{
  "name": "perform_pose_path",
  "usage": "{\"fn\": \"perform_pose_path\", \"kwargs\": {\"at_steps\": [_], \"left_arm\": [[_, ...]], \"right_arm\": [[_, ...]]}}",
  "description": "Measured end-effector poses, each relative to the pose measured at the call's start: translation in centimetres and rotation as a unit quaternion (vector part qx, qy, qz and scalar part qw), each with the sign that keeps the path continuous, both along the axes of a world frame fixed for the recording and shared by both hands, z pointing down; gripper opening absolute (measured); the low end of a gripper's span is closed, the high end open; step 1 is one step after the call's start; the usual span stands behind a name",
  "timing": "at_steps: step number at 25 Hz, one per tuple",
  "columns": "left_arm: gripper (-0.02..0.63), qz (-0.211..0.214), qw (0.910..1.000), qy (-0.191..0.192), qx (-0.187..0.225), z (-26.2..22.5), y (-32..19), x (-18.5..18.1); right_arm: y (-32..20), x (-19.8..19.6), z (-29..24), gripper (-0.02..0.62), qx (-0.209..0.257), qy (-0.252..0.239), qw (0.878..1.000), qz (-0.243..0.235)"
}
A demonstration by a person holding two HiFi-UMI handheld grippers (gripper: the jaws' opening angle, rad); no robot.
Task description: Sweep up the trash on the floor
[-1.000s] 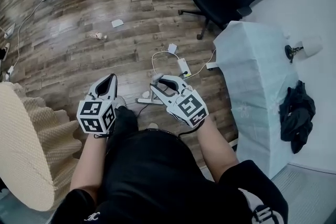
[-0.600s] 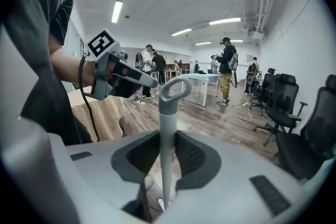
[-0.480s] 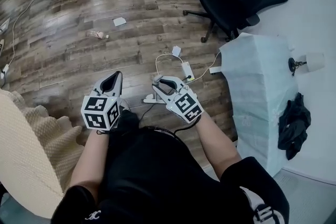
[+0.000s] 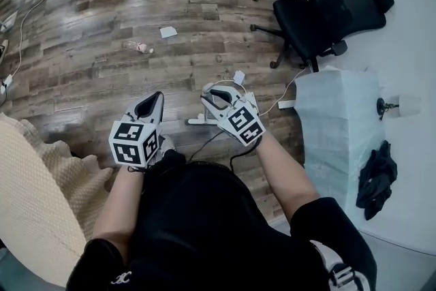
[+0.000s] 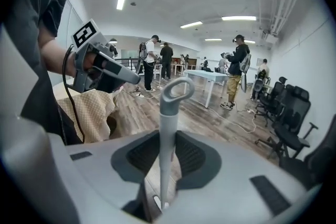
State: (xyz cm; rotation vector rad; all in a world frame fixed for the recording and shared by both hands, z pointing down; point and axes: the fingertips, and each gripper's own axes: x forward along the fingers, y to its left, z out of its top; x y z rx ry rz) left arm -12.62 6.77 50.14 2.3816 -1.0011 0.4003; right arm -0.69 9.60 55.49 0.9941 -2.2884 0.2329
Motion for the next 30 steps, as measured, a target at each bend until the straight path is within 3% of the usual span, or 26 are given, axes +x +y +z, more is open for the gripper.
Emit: {"fn": "perform_pose_path", "kwargs": {"at_steps": [6,11,15,20,24,30], "left_arm": [[-0.006,-0.02,0.9998,0.002,-0.004,0.1,-2.5,-3.6],[-0.006,-0.045,0.9988,0.002,-0.016,1.1,-3.8,-5.3],[-0.006,-0.058,0.9981,-0.002,-0.018,1.2,-4.6,-4.8],[-0.006,-0.084,0.9962,-0.011,-0.021,1.3,-7.1,-2.8],[-0.005,-0.087,0.9959,-0.014,-0.016,0.8,-9.8,0.4],[-0.005,-0.02,0.9996,-0.014,0.017,-1.1,-13.6,9.7]], "right_arm": [[-5.6,-2.9,-0.3,0.101,0.018,0.029,0.999,-0.019],[-9.2,-3.7,-0.7,0.104,0.04,0.035,0.999,0.006],[-11.9,-2.8,-1.3,0.104,0.06,0.014,0.997,0.042],[-14.6,-1.2,-2.1,0.103,0.064,-0.006,0.997,0.038],[-16.2,2.8,-3.9,0.101,0.067,-0.045,0.995,0.067],[-18.9,15.1,-8.4,0.101,0.085,-0.124,0.973,0.174]]}}
